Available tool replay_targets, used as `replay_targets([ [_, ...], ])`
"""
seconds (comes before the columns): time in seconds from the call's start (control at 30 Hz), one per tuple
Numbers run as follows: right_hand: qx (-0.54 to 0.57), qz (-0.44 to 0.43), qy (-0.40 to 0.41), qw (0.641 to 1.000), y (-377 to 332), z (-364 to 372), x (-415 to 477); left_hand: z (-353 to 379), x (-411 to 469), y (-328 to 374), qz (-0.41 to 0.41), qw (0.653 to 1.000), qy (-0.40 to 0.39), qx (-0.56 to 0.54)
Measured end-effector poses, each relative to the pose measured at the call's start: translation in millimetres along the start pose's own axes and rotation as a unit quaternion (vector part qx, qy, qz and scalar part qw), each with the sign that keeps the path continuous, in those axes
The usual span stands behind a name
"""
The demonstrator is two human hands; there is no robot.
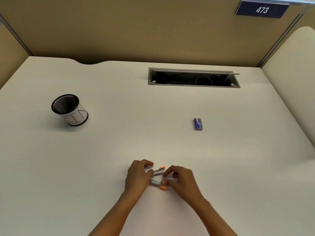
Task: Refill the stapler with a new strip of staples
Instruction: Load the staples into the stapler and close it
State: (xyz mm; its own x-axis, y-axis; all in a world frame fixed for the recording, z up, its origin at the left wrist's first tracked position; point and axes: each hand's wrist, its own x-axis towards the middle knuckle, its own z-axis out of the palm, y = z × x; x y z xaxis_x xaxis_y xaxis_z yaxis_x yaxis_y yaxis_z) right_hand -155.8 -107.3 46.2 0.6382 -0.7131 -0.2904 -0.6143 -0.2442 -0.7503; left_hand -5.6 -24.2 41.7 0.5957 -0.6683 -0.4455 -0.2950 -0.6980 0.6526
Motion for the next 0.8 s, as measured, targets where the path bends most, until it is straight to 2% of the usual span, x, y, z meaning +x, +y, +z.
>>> replay_targets([
  [0.13,-0.093,-0.036,-0.04,0.994,-1,24,-9,1,0,-4,0.012,1.0,0.017,0.005],
  [0.27,-0.179,-0.067,-0.013,0.981,-6,29,-10,-1,-4,-5,0.013,1.0,0.027,-0.008],
  [0.5,-0.177,-0.124,0.068,0.974,-12,29,-10,-6,-15,-2,-0.015,0.998,0.016,-0.067],
  [0.6,-0.159,-0.158,0.101,0.969,-23,26,-16,-13,-18,0,-0.038,0.996,-0.008,-0.081],
  [0.63,-0.153,-0.168,0.112,0.967,-27,24,-18,-15,-17,1,-0.047,0.992,-0.027,-0.117],
  [0.67,-0.148,-0.175,0.123,0.966,-33,22,-21,-17,-16,2,-0.061,0.979,-0.056,-0.184],
  [0.73,-0.142,-0.192,0.143,0.961,-43,18,-25,-20,-18,5,-0.096,0.929,-0.114,-0.338],
  [0.8,-0.142,-0.213,0.164,0.953,-53,14,-28,-22,-19,7,-0.12,0.885,-0.141,-0.427],
])
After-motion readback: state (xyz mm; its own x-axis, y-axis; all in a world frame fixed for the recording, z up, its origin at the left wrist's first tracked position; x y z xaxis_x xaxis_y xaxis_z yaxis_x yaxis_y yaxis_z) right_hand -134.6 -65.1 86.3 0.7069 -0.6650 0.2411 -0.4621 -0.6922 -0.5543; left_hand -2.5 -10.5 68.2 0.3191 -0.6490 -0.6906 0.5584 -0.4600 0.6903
